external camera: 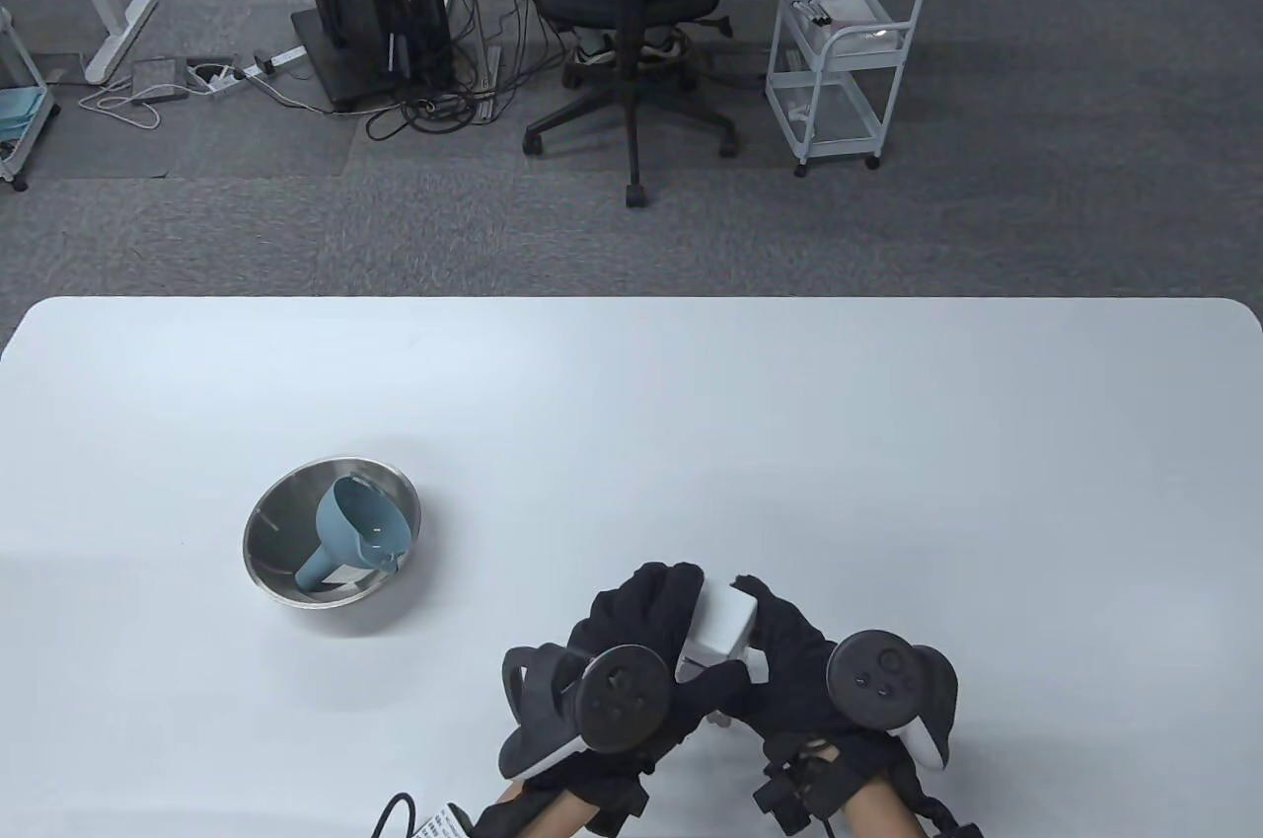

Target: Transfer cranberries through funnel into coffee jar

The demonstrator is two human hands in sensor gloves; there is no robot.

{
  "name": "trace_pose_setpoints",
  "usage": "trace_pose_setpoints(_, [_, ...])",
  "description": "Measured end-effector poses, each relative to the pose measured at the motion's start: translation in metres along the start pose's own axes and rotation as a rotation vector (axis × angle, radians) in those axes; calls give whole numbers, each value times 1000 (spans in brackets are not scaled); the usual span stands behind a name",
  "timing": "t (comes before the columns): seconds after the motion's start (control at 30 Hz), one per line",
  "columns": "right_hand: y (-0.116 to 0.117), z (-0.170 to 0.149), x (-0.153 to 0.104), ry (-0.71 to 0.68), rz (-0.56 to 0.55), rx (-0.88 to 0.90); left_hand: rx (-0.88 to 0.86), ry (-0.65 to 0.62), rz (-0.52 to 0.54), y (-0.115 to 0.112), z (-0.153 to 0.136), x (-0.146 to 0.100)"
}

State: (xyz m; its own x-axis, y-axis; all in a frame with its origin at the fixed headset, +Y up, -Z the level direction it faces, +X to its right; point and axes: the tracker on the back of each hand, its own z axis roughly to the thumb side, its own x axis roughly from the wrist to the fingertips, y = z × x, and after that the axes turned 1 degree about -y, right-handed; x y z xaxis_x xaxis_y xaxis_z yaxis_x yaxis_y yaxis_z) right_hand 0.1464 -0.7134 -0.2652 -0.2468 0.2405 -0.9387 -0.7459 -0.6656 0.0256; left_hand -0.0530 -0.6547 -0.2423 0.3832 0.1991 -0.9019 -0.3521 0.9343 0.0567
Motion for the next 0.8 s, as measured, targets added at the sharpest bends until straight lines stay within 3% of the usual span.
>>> trace_pose_setpoints(0.13, [3, 2, -1, -3, 7, 10, 2, -39, -16, -11, 3, 5])
trace_pose_setpoints(0.3, [0, -1, 0, -44, 49, 71, -243, -204, -130, -12, -15, 12])
trace_pose_setpoints(0.5, [4, 1, 2, -132, 156, 164, -445, -364, -445, -3, -38, 20])
trace_pose_setpoints(0.6, [6, 3, 2, -149, 177, 175, -497, -387, -527, -1, -44, 21])
trace_pose_setpoints(0.67, [6, 3, 2, -148, 178, 176, -507, -379, -517, 0, -45, 21])
trace_pose_setpoints(0.8, [5, 3, 2, -138, 144, 148, -514, -320, -330, 6, -45, 15])
